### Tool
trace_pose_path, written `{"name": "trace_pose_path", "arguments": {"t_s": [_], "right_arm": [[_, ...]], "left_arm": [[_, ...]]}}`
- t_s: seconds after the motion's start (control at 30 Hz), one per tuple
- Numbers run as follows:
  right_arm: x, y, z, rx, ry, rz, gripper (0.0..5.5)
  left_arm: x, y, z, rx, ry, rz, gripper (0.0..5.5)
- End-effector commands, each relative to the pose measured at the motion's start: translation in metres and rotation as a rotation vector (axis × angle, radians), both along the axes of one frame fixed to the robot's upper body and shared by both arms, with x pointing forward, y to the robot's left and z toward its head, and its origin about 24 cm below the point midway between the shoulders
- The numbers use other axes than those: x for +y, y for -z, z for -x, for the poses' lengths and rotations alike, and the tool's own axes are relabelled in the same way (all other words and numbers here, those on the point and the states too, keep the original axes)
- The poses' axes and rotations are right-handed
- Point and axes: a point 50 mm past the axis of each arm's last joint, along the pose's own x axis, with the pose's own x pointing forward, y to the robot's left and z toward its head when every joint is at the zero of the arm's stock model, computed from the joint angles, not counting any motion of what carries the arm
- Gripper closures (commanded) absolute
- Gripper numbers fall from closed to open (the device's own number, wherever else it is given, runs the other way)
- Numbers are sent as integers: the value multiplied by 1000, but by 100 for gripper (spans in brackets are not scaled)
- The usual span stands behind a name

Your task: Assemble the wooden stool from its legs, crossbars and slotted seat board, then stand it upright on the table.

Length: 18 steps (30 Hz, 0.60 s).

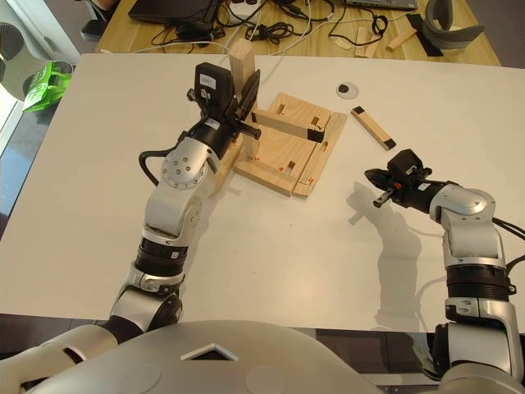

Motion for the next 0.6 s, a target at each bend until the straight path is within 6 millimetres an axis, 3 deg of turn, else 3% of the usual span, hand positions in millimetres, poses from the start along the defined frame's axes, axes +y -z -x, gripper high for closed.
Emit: {"name": "trace_pose_path", "arguments": {"t_s": [0.03, 0.43, 0.6], "right_arm": [[0, -2, -1, -10, -11, 18, 550], [3, 4, 2, 0, -18, 10, 550], [6, 7, 4, 3, -18, 1, 550]], "left_arm": [[4, 12, 0, 50, -18, 1, 372], [2, -11, 4, -173, -31, -70, 204], [6, -36, 8, -368, -64, -115, 204]]}}
